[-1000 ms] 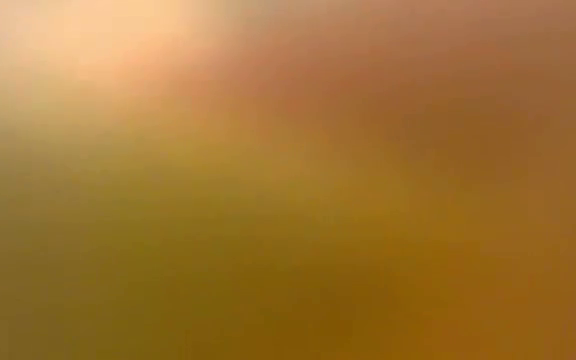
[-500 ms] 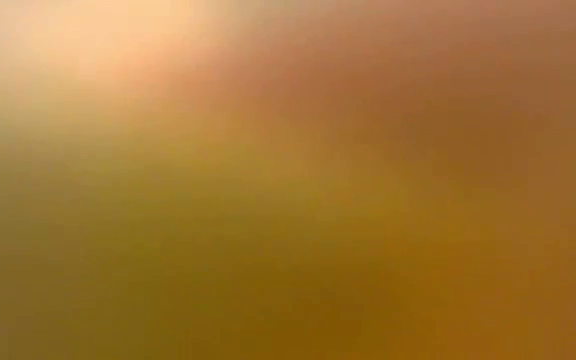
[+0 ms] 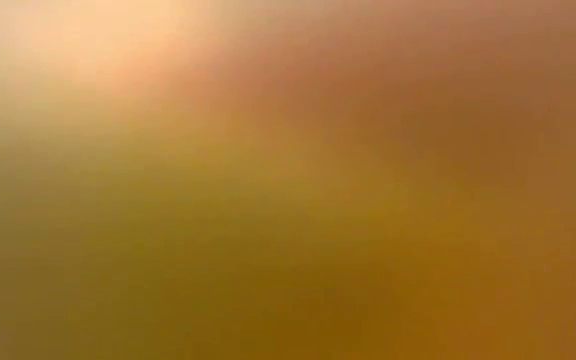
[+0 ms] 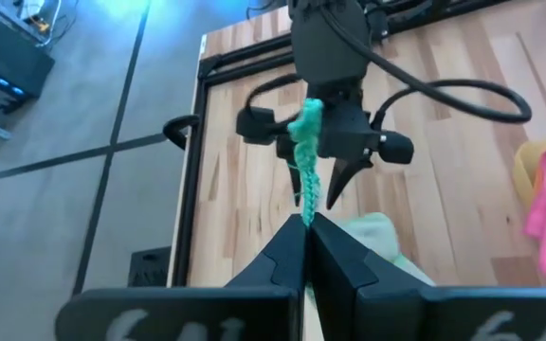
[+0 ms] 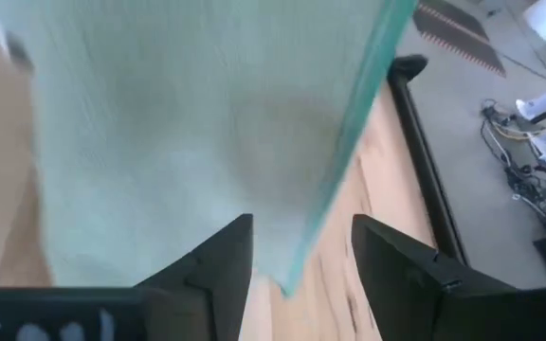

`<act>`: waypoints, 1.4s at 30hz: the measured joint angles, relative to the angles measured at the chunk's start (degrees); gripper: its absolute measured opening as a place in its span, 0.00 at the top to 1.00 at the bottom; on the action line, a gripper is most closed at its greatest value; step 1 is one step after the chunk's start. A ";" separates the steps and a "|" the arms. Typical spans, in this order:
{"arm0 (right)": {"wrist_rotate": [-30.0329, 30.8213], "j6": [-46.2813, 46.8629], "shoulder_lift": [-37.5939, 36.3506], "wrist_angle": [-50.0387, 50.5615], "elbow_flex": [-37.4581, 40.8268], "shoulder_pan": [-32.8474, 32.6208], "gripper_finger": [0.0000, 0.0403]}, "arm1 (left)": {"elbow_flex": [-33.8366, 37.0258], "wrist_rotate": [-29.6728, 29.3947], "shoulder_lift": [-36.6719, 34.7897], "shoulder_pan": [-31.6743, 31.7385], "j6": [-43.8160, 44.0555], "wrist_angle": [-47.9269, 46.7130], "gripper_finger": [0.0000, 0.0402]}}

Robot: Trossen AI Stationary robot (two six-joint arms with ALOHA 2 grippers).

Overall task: Fold microfiber towels
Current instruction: Fold the green microfiber cloth

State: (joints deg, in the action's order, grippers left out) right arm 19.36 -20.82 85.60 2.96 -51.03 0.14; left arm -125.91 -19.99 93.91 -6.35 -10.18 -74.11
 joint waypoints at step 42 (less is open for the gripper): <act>-31.50 -5.18 0.00 7.93 0.02 8.26 0.49 | -4.09 2.67 -1.16 -1.55 -8.11 2.96 1.00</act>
State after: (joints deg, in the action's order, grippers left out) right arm -12.14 -26.00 85.60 10.90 -51.00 8.40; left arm -130.00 -17.32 92.75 -7.90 -18.29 -71.15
